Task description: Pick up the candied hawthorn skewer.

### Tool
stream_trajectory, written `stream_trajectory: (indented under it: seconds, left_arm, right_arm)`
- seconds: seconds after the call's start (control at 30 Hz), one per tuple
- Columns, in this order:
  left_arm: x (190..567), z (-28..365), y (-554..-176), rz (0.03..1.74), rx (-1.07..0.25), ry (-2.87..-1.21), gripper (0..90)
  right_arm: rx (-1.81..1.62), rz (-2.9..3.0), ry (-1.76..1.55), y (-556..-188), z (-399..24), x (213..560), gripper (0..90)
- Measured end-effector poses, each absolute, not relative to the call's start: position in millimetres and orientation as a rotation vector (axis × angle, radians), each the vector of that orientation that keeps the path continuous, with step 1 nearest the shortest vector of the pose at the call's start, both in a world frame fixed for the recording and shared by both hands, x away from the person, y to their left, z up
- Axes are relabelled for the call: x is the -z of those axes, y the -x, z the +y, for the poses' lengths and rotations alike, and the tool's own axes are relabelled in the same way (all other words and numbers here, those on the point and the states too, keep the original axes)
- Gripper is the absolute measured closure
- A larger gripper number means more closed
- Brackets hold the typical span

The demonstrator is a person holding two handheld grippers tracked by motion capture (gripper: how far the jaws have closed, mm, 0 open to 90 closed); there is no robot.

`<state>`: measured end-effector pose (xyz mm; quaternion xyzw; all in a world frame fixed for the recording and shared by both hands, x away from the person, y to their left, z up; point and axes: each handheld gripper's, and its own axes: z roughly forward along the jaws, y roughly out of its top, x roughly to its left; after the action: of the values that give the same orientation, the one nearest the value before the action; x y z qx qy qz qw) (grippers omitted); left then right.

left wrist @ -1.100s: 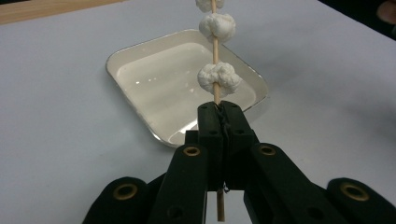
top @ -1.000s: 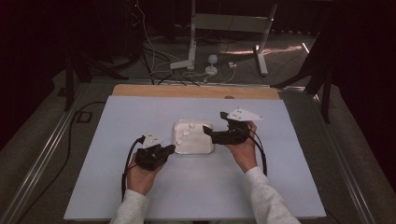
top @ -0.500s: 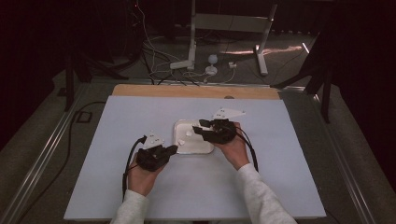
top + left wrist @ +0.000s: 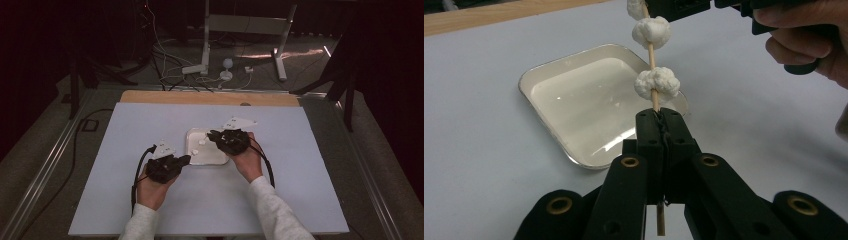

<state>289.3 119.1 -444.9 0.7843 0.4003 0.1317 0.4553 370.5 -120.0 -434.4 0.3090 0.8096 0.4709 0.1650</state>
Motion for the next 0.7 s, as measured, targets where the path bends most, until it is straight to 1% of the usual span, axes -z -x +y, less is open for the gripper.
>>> stream_trajectory:
  seconds: [0.3,0.7]
  left_arm:
    - [440,120,-288,1.002,-0.344,-1.944,90.0]
    - [438,119,-286,1.029,-0.365,-1.966,90.0]
  right_arm:
    - [-1.302,2.241,-0.937,-369,-112,440,84.5]
    - [-1.241,2.221,-0.980,-370,-107,446,85.7]
